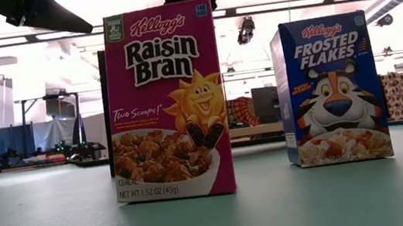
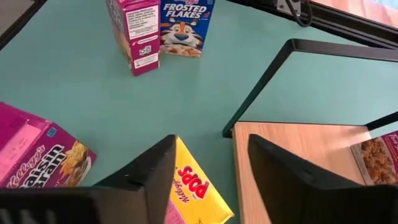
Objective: Stack cereal on shelf
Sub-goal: Put the top yellow cereal box on the shelf
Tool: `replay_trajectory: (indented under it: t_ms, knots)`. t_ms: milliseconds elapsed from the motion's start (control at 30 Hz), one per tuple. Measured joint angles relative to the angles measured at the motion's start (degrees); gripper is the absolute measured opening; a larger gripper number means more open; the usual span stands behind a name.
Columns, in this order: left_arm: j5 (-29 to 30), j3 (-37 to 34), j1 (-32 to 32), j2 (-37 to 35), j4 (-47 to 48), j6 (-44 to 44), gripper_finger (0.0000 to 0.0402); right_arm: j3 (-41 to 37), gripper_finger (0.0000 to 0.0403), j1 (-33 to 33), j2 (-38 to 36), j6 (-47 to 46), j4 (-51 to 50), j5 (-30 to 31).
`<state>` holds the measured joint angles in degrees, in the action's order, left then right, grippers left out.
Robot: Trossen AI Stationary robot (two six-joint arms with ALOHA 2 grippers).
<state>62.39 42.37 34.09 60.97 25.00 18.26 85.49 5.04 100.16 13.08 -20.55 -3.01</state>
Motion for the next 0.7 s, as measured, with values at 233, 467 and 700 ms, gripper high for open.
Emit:
replay_trajectory:
  t_ms: [233, 467, 700]
  knots:
    - [0.00, 0.00, 0.00, 0.00, -1.09, 0.02, 0.0229, -0.02, 0.0228, 1.22, -0.09, 5.85, -5.56, -0.39]
    - [0.00, 0.00, 0.00, 0.00, -1.07, -0.21, 0.0229, 0.31, 0.0228, 2.86, -0.39, 8.74, -10.20, 1.53]
    - [0.00, 0.00, 0.00, 0.00, -1.07, -1.07, 0.0229, 2.15, 0.0228, 2.86, -0.37, 8.60, -10.74, 1.55]
